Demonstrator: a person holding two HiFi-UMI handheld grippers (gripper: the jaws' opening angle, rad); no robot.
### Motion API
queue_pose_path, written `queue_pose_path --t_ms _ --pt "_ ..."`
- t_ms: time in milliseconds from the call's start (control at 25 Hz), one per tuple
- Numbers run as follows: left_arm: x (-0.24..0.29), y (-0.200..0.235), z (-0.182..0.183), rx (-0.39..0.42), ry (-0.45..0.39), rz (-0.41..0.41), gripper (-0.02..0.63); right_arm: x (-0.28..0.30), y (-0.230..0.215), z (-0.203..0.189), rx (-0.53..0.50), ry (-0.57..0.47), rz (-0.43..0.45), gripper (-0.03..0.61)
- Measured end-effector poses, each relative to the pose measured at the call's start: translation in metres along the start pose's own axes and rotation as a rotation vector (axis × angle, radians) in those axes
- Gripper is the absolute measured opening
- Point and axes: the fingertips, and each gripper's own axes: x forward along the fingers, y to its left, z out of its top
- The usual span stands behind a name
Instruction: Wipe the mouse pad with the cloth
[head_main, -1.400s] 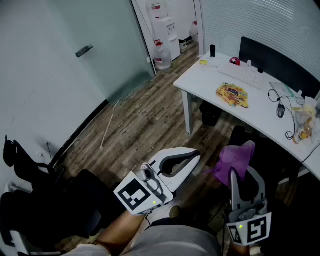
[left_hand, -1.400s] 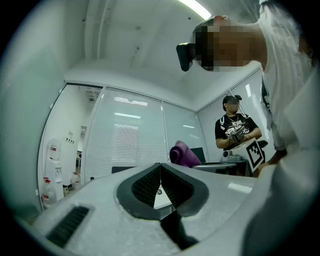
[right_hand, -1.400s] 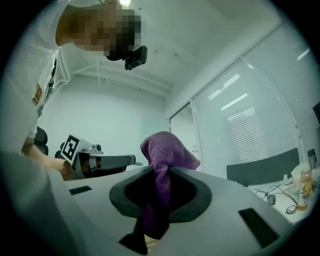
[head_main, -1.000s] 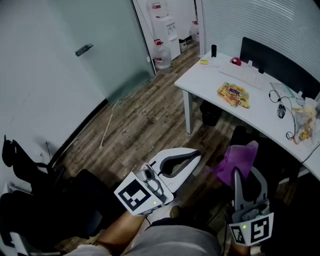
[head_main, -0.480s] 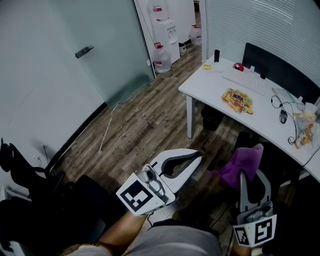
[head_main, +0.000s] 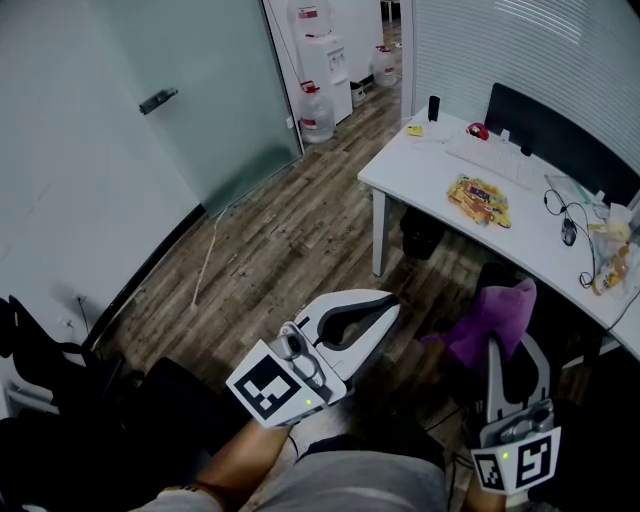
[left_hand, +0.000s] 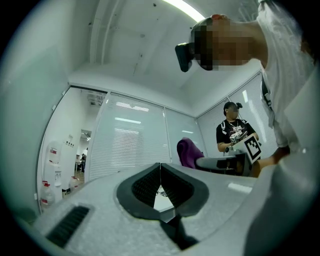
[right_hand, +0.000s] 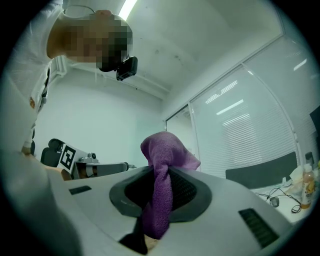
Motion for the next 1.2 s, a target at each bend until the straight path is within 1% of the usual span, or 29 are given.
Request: queue_pose_path --t_ms 200,360,520,800,1200 --pt "0.008 0.016 -0.007 -0.007 0.006 -0.006 0.015 0.017 -0.009 -0.006 -0.002 0.006 -0.012 0.066" --pt "0.021 0.034 -0.011 0.000 0.006 -0.001 0.015 0.033 -0.025 -0.014 0.007 0.007 -0.027 0.065" --pt "0.040 0.056 -0.019 0.006 0.023 -0.004 0.015 0.054 -0.048 -0.025 0.026 0.010 -0.042 0.066" --pt "0.100 0.109 -0.037 0.022 0.046 -0.028 0.015 0.101 -0.104 -0.046 0.049 0.018 -0.079 0.066" --pt "0.192 0.177 -0.075 0.000 0.090 -0.055 0.015 0.164 -0.190 -0.085 0.086 0.090 -0.119 0.065"
